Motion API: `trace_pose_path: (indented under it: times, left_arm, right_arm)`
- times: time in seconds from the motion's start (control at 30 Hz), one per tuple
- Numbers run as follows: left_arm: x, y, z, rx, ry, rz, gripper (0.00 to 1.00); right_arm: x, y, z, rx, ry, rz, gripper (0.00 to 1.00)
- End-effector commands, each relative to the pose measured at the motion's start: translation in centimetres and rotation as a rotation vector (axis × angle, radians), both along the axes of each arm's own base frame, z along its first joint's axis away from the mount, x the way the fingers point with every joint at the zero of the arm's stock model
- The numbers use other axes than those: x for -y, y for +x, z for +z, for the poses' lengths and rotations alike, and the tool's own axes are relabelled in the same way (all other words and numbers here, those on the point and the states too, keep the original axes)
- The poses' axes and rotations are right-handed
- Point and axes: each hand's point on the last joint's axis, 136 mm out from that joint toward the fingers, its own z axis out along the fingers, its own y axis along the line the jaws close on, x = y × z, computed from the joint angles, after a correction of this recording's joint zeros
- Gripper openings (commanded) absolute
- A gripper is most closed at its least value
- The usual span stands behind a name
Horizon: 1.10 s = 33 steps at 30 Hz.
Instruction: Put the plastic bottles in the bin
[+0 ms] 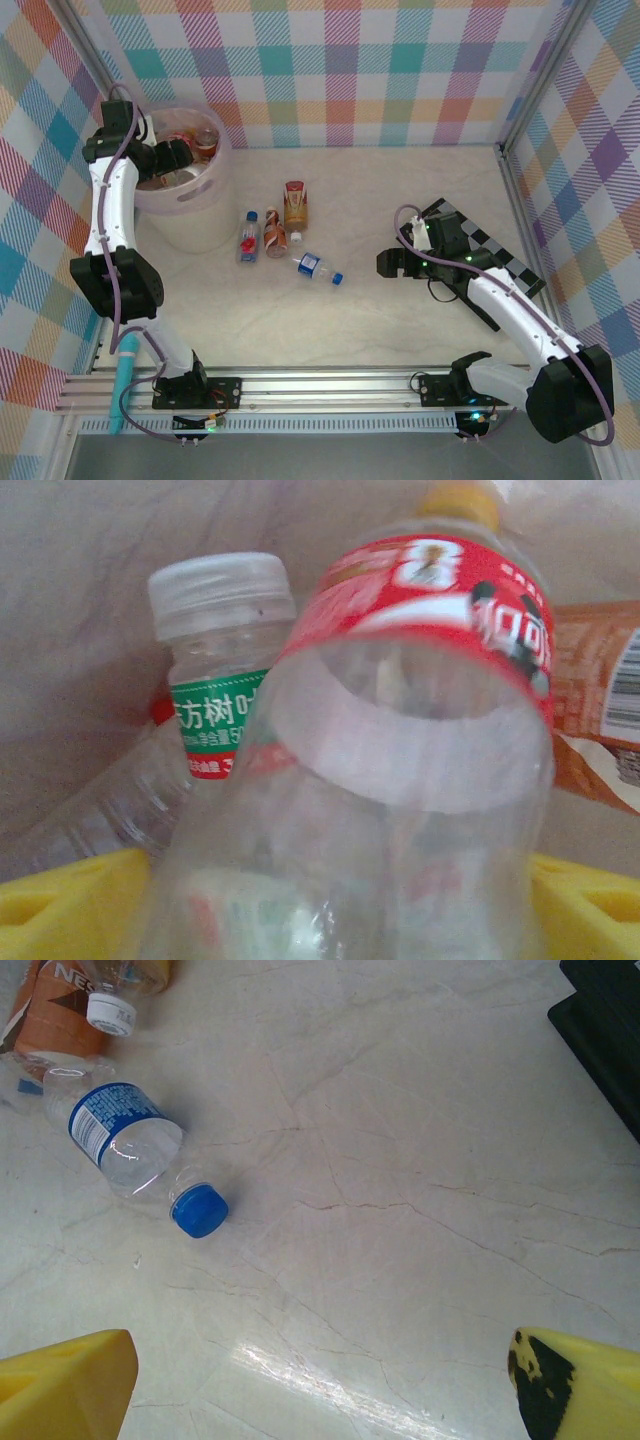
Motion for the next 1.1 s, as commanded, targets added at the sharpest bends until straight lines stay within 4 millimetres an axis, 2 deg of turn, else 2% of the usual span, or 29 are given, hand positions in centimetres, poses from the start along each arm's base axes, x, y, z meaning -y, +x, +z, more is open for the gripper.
trace_pose_path:
  times: [0.0, 0.27, 0.47, 0.63, 0.77, 1.07]
  left_arm:
    - [1.1, -1.3, 4.5, 0.091, -0.033, -0.018, 0.87]
    - [1.5, -3.4, 9.8, 0.21, -0.01, -0.011, 0.87]
    - [1.5, -6.2, 12.2, 0.245, 0.037, 0.008, 0.85]
    - [3.8, -9.6, 13.7, 0.292, 0.048, -0.005, 0.83]
    - [7.1, -12.2, 13.4, 0.313, 0.03, -0.047, 0.82]
    - [12.5, -17.3, 8.9, 0.301, -0.065, -0.092, 0.79]
  right_arm:
    - [-0.4, 0.3, 0.4, 0.008, 0.029, 0.009, 0.95]
    - [-0.5, 0.2, 0.5, 0.009, 0.033, 0.012, 0.95]
    - [-0.7, 0.2, 0.4, 0.004, 0.042, 0.015, 0.95]
    - [-1.1, 0.3, 0.4, 0.001, 0.063, 0.029, 0.96]
    - [-1.6, 0.4, 0.3, 0.001, 0.077, 0.046, 0.96]
    - [-2.9, 0.3, 0.1, 0.013, 0.083, 0.134, 0.95]
